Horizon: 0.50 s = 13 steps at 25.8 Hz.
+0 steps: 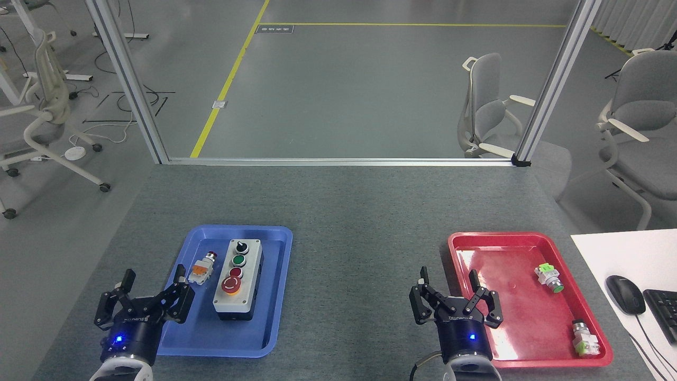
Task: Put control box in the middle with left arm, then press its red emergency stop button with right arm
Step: 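Move the left gripper down toward the gray control box's near edge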
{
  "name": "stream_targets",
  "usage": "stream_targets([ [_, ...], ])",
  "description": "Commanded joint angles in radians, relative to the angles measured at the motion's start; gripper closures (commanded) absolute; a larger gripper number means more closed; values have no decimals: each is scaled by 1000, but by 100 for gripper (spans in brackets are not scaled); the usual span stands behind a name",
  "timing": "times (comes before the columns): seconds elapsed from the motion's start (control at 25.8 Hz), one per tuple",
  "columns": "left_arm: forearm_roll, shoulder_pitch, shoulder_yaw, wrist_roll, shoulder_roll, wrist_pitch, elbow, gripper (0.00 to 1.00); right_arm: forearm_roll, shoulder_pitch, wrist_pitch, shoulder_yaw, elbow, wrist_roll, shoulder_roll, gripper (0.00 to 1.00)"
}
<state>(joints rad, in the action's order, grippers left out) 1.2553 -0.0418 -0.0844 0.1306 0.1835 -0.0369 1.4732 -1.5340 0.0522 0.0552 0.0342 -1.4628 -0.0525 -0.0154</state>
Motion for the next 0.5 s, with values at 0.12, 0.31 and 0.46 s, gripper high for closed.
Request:
stream_targets([
  [0.12, 0, -12, 3, 14, -39, 0, -4, 1, 0, 0, 0, 1, 1, 0, 0, 2],
  [0.31, -2, -1, 3, 17, -42, -18, -2, 1, -2, 0, -2, 1, -1, 0, 0, 2],
  [0.46, 4, 89, 8, 29, -44, -51, 6, 1, -2, 0, -2, 1, -1, 0, 0, 2],
])
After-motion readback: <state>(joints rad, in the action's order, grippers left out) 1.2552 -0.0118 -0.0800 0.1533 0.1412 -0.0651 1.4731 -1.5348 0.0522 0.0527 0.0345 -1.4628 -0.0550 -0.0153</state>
